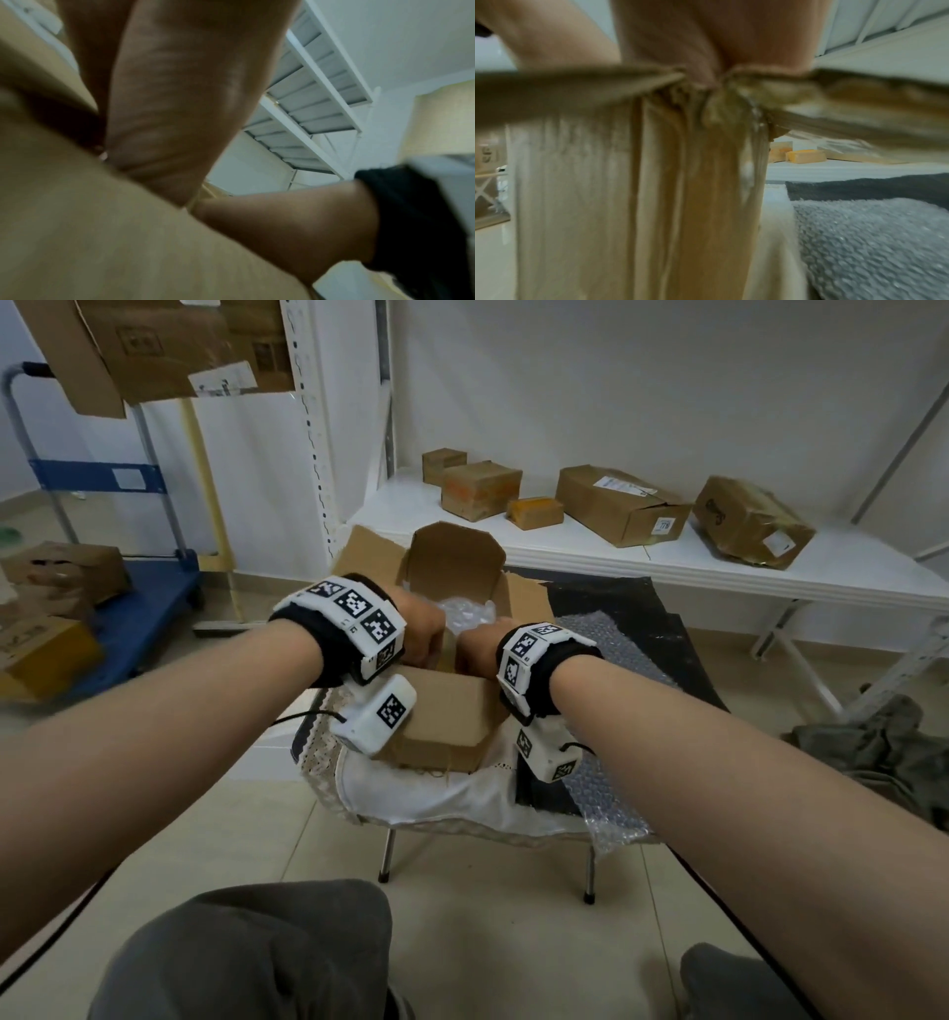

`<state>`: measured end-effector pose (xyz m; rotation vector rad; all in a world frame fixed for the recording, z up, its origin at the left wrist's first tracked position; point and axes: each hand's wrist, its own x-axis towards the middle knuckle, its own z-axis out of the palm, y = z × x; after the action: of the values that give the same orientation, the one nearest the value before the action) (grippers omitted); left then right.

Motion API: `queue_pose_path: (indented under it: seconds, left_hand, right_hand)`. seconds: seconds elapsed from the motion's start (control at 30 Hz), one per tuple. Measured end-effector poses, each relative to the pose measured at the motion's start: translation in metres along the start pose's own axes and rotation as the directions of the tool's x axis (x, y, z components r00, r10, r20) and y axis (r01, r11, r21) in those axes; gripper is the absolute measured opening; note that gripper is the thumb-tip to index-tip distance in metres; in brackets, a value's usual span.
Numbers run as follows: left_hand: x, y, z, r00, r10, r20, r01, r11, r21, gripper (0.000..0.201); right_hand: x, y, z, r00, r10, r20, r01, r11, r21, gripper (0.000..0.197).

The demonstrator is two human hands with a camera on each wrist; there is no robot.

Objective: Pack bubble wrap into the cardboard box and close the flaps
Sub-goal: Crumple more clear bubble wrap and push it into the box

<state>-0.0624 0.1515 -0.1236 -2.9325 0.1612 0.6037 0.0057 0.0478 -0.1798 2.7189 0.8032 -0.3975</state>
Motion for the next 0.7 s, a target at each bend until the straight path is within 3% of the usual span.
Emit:
queue_pose_path:
  seconds: [0.07, 0.27, 0.43, 0.6, 0.7]
  left_hand:
    - [0.000, 0.001, -0.005, 1.000, 0.029, 0.006, -0.029, 1.000, 0.003, 0.025]
    - [0.005, -0.006, 0.012, 0.996, 0.030, -0.082, -0.008, 0.966, 0.258, 0.010]
    - [0.017, -0.032, 0.041, 0.977, 0.000, -0.214, 0.096, 0.893, 0.440, 0.026]
    - [0.008, -0.028, 0.033, 0.993, 0.010, -0.116, 0.034, 0.926, 0.375, 0.017]
    - [0.007, -0.029, 0.033, 0.999, 0.019, -0.045, -0.001, 0.931, 0.366, 0.016]
  right_hand:
    - [-0.045, 0.002, -0.012, 1.000, -0.008, -0.019, 0.008, 0.999, 0.032, 0.031]
    - [-0.050, 0.002, -0.007, 0.992, -0.083, -0.098, 0.086, 0.996, 0.030, 0.023]
    - [-0.048, -0.007, -0.015, 0.979, -0.171, -0.111, 0.175, 0.984, 0.025, 0.027]
    - [-0.047, -0.007, -0.019, 0.972, -0.207, -0.109, 0.221, 0.965, 0.141, 0.024]
    - [-0.045, -0.008, -0.018, 0.971, -0.212, -0.112, 0.225, 0.967, 0.120, 0.024]
